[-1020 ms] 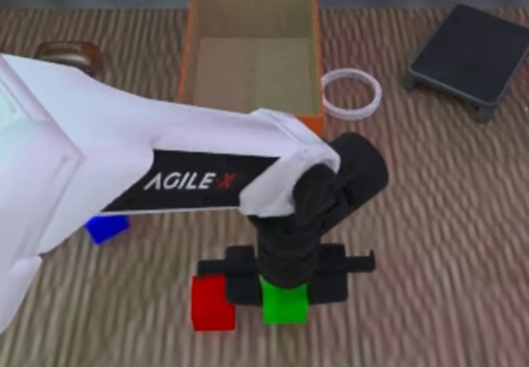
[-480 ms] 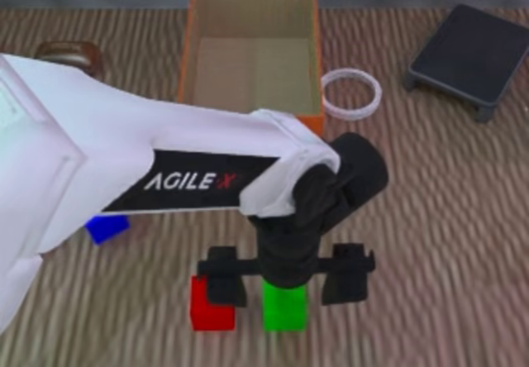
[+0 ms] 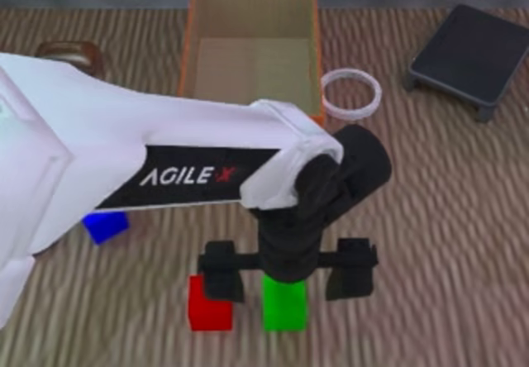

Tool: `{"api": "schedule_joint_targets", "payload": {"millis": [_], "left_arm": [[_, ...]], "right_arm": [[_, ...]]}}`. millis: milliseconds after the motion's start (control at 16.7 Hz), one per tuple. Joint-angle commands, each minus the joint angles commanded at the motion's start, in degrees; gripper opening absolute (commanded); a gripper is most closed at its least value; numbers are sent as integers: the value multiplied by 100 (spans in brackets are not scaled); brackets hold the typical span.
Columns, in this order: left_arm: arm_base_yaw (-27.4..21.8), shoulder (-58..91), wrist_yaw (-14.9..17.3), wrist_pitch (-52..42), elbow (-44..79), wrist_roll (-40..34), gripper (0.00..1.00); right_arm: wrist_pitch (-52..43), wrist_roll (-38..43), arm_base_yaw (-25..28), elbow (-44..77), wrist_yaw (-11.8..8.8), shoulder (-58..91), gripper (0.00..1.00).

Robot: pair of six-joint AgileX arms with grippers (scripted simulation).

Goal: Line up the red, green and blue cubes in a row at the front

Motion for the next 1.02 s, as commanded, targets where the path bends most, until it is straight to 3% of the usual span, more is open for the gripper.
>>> {"api": "schedule_joint_targets", "payload": {"millis": [360,720,1020], "left_arm": [[81,-431,-2,-1136,661,-38,100],[90,-446,-3,-1187,702,26,100],[555,-369,-1,-1196,748,1227,100]], "right_arm": [[0,0,0,0,0,0,100],[0,0,0,0,0,0,100],[0,0,0,0,0,0,100]]}}
